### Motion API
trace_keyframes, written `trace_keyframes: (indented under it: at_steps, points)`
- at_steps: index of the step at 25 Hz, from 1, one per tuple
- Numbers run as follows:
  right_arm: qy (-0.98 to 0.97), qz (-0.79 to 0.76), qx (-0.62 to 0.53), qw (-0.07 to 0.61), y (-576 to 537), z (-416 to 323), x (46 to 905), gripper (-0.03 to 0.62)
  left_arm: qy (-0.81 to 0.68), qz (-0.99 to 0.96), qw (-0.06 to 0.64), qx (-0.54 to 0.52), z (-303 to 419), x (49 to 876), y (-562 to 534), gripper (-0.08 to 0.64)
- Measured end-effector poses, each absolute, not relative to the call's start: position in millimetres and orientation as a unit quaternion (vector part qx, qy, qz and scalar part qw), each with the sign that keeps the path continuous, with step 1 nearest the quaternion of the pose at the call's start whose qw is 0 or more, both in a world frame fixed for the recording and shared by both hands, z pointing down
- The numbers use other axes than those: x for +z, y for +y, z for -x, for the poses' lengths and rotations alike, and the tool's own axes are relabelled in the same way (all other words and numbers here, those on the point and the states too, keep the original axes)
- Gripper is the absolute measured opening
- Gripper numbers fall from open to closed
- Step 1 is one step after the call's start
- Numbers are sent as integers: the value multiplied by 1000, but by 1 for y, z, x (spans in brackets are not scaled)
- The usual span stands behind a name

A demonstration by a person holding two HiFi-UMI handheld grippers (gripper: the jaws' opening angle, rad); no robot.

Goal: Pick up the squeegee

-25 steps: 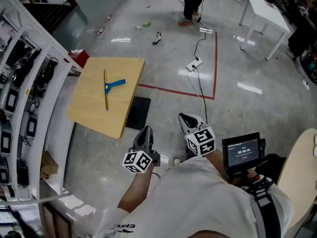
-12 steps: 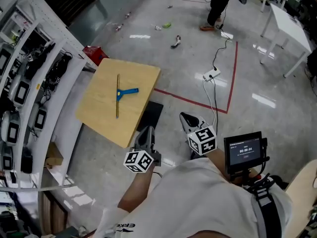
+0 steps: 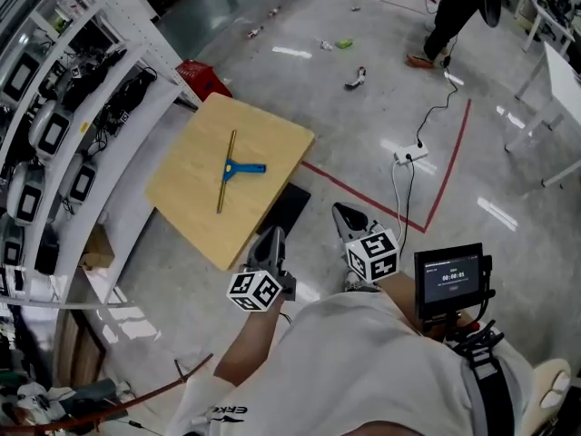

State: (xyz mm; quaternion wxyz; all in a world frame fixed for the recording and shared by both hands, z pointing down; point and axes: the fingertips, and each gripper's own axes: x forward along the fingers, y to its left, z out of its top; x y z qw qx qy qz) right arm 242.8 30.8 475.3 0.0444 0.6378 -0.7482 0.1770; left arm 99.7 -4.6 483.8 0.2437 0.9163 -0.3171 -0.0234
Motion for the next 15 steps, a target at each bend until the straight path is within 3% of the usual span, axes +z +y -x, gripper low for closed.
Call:
trace_keyframes:
  at_steps: [15]
  points:
    - [-800, -565, 189, 70, -35, -219, 492, 3, -401, -878, 260, -29, -71, 493, -42, 5]
